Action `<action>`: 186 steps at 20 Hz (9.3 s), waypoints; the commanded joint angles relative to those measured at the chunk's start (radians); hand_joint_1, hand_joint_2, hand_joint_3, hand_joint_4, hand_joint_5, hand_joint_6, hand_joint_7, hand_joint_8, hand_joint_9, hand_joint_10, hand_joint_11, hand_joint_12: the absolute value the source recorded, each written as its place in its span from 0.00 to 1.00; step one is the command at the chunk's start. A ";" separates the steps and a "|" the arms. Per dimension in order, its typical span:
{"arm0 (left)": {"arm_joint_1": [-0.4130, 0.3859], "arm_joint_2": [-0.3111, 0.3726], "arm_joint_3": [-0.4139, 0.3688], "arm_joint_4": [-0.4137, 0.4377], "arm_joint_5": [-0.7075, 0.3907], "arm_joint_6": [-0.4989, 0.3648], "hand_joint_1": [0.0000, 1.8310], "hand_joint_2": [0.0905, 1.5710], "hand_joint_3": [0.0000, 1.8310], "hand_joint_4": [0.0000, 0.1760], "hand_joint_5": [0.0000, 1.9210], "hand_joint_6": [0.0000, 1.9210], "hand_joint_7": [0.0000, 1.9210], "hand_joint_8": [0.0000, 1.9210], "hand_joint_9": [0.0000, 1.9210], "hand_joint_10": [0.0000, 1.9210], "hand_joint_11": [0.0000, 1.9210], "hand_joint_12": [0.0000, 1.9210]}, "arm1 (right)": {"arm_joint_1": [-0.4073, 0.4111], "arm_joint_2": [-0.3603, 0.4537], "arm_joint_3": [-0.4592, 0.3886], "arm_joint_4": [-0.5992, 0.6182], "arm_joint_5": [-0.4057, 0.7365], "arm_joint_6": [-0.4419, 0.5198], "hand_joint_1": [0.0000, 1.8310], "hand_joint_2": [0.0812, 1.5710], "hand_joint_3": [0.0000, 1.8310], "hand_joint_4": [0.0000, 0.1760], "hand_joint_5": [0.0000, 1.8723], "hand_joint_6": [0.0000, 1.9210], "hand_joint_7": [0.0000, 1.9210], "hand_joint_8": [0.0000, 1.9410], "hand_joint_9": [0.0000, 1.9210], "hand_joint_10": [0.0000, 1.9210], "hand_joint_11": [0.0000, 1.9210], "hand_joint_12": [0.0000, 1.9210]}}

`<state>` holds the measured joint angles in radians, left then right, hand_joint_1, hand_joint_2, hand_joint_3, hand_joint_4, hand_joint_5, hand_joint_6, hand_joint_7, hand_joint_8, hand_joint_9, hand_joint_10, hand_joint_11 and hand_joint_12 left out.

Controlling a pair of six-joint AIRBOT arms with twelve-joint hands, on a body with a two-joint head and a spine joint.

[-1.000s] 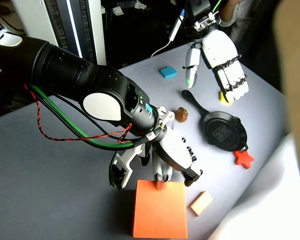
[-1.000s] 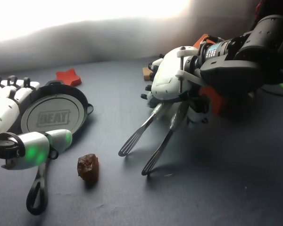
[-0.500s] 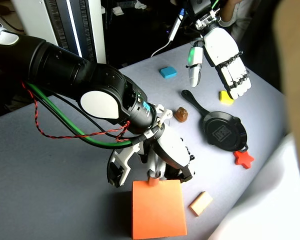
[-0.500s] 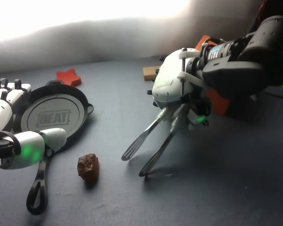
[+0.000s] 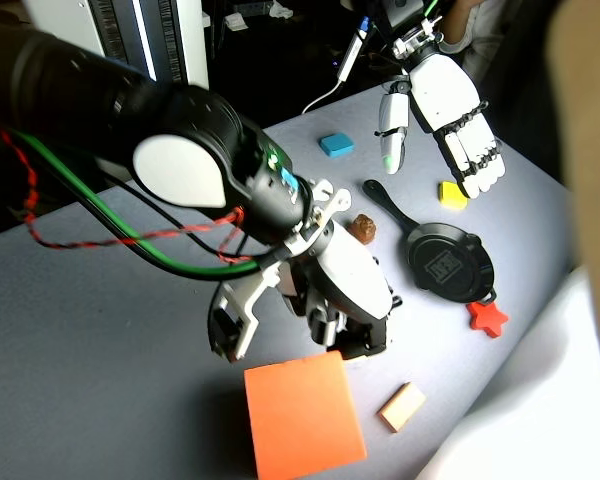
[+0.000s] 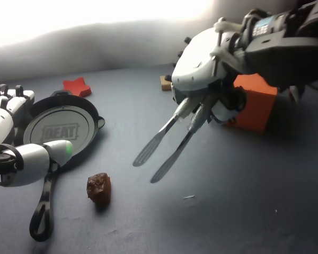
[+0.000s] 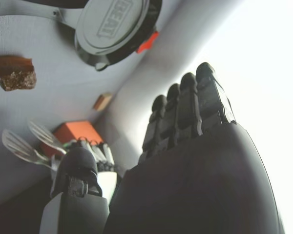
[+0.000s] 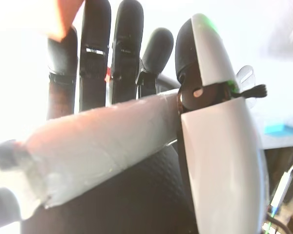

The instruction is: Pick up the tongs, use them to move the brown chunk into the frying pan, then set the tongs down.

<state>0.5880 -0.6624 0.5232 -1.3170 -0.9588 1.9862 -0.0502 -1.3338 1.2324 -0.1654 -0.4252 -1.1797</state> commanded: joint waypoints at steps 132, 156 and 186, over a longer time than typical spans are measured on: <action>-0.009 0.002 0.109 0.045 -0.040 -0.048 0.00 0.73 0.00 0.00 0.00 0.00 0.00 0.00 0.00 0.00 0.00 0.00 | -0.125 -0.429 0.309 -1.294 -0.026 1.361 0.27 0.94 0.00 0.00 0.53 0.68 0.69 0.77 0.72 0.97 0.67 1.00; -0.008 0.002 0.107 0.045 -0.040 -0.048 0.00 0.73 0.00 0.00 0.00 0.00 0.00 0.00 0.00 0.00 0.00 0.00 | -0.133 -0.394 0.230 -1.426 -0.027 1.424 0.25 0.81 0.00 0.00 0.47 0.53 0.59 0.55 0.60 0.85 0.50 1.00; -0.010 0.003 0.091 0.045 -0.035 -0.043 0.00 0.73 0.00 0.00 0.00 0.00 0.00 0.00 0.00 0.00 0.00 0.00 | -0.076 -0.071 -0.112 -1.513 -0.025 1.436 0.23 0.80 0.00 0.00 0.34 0.37 0.41 0.49 0.43 0.78 0.38 1.00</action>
<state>0.5846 -0.6655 0.6109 -1.3319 -0.9245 1.9419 -0.1379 -1.3899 1.1053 -1.6440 -0.4461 0.2615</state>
